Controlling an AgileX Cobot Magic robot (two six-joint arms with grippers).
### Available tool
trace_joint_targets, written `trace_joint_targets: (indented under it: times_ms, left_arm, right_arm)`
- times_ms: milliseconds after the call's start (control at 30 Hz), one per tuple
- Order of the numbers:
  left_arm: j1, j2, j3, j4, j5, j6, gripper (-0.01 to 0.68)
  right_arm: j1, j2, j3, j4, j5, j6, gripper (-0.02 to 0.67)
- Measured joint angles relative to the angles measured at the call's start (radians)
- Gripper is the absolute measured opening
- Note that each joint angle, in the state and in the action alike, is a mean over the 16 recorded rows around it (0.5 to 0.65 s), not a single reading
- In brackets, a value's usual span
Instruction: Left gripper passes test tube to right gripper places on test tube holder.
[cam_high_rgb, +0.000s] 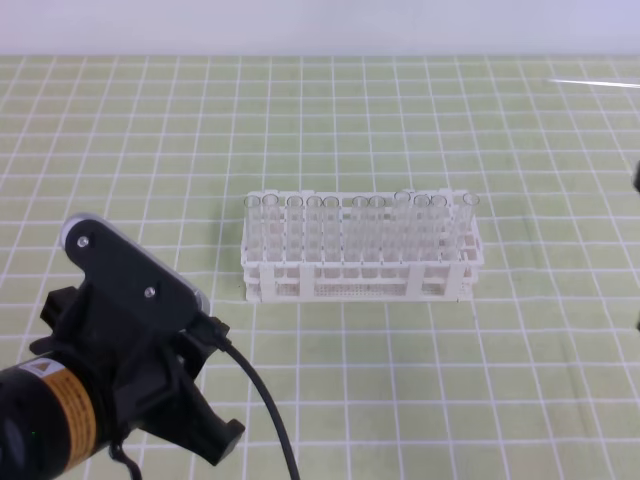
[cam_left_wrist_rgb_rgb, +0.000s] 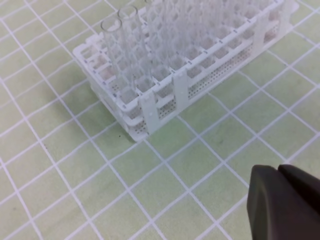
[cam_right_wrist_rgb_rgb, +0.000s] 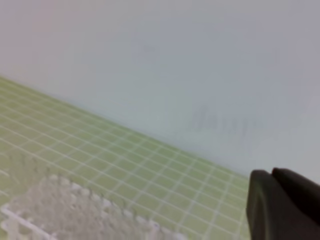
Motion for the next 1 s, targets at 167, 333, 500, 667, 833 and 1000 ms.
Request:
trace_joint_targets:
  times_ms: [167,333,500,667,833,1000]
  left_arm:
    - [0.0,0.0,0.0,0.0,0.0,0.0,0.0]
    - [0.0,0.0,0.0,0.0,0.0,0.0,0.0]
    - [0.0,0.0,0.0,0.0,0.0,0.0,0.0]
    - [0.0,0.0,0.0,0.0,0.0,0.0,0.0]
    - [0.0,0.0,0.0,0.0,0.0,0.0,0.0]
    - [-0.001,0.0,0.0,-0.001,0.0,0.0,0.0]
  right_arm:
    - [-0.067,-0.08,0.001,0.014,0.13,-0.034,-0.001]
    - [-0.169,-0.178,0.006,0.012,0.3,-0.037,-0.001]
    - [-0.282,-0.317,0.056,0.009,0.429,-0.037,-0.001]
    - [-0.384,-0.476,0.169,0.014,0.433,-0.036,-0.001]
    - [-0.442,-0.598,0.319,0.036,0.315,-0.034,-0.002]
    - [-0.464,-0.665,0.438,0.067,0.225,-0.033,-0.002]
